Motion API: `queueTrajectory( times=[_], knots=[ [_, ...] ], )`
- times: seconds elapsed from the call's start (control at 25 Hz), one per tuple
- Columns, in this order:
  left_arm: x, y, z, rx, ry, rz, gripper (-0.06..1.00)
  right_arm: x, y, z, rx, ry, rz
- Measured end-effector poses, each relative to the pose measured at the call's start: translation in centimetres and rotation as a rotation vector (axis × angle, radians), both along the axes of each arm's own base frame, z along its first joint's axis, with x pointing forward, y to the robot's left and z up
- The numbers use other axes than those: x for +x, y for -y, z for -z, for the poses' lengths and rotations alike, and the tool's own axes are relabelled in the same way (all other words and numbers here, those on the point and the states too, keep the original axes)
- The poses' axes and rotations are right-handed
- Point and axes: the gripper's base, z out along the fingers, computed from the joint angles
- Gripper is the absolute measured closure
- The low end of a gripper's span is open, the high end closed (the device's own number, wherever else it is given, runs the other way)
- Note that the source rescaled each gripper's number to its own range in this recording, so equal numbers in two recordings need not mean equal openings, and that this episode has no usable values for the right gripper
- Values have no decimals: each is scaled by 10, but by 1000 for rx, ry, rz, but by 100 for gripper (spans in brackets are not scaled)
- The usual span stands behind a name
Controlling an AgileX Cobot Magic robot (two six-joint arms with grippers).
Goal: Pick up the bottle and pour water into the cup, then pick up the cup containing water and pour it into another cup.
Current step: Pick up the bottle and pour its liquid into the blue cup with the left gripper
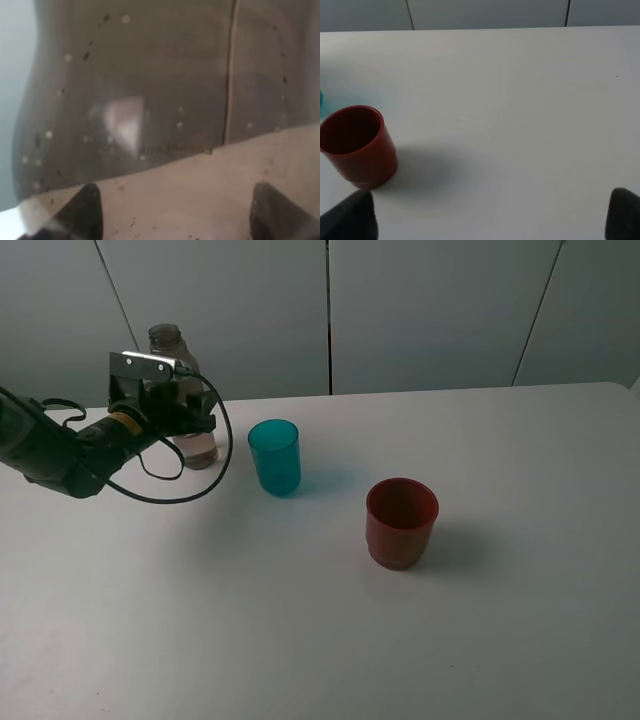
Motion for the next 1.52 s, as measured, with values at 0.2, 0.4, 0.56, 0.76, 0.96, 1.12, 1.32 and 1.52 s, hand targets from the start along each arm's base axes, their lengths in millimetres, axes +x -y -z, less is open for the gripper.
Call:
queueTrajectory(
  times=[0.2,0.4,0.56,0.76,0.96,1.12,1.32,1.52],
  knots=[
    [-3,3,-27,81,-47,54,92,0,0,0,0,0,0],
    [-13,6,-56,176,-31,141,92,0,0,0,0,0,0],
    [-28,6,-75,210,-20,162,92,0,0,0,0,0,0],
    [-48,1,-88,270,-57,163,92,0,0,0,0,0,0],
    [-57,-8,-96,383,-142,141,92,0,0,0,0,0,0],
    [-61,-9,-96,476,-171,175,92,0,0,0,0,0,0],
    [-67,-9,-86,624,-254,220,92,0,0,0,0,0,0],
    [-72,0,-83,689,-276,263,92,0,0,0,0,0,0]
  ],
)
